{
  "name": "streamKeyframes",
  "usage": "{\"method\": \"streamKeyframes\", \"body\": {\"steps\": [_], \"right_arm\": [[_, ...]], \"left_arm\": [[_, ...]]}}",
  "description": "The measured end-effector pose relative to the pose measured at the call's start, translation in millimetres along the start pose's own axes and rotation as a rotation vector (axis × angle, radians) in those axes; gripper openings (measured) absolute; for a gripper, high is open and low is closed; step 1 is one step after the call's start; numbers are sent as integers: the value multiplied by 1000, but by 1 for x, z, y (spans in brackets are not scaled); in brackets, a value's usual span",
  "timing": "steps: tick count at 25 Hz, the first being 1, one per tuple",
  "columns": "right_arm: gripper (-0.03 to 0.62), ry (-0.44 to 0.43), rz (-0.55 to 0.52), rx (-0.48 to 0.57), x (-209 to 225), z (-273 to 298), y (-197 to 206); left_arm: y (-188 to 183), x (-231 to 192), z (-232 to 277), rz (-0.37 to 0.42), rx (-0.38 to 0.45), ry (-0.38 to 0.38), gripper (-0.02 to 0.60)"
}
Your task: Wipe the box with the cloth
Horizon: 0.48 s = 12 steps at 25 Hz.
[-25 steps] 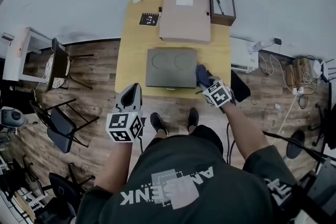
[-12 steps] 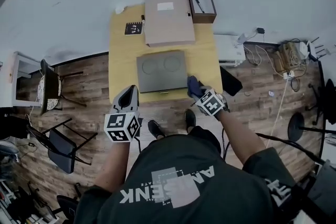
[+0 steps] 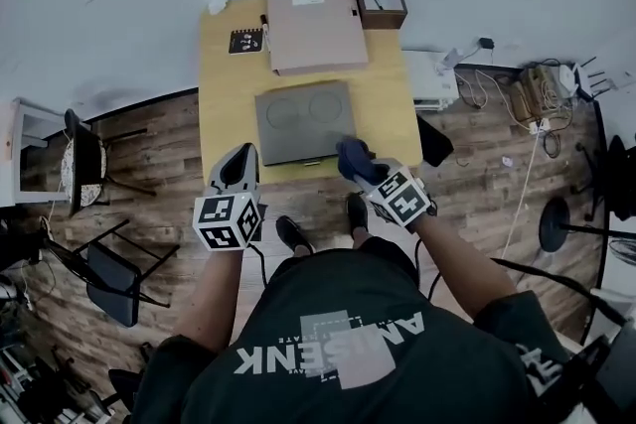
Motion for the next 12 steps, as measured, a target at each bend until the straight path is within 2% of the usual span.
{"method": "streamKeyframes", "body": {"steps": [8,12], "right_arm": [[77,-193,-141,-32,-64,58,-41],[77,-278,-147,-53,-87,100,-53]], "left_arm": [[9,-34,-32,-37,-4,-84,2],[12,-66,-60,-50,-2,-151,2]]}}
Point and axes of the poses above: the fingertips, and each gripper's own axes: z forward along the fingers, x to its right, y out of its underside, the point moved 7 cm from there along -z, backward along the fingers, and after that the axes turned 9 degrees about -y, right-handed, at the moved point
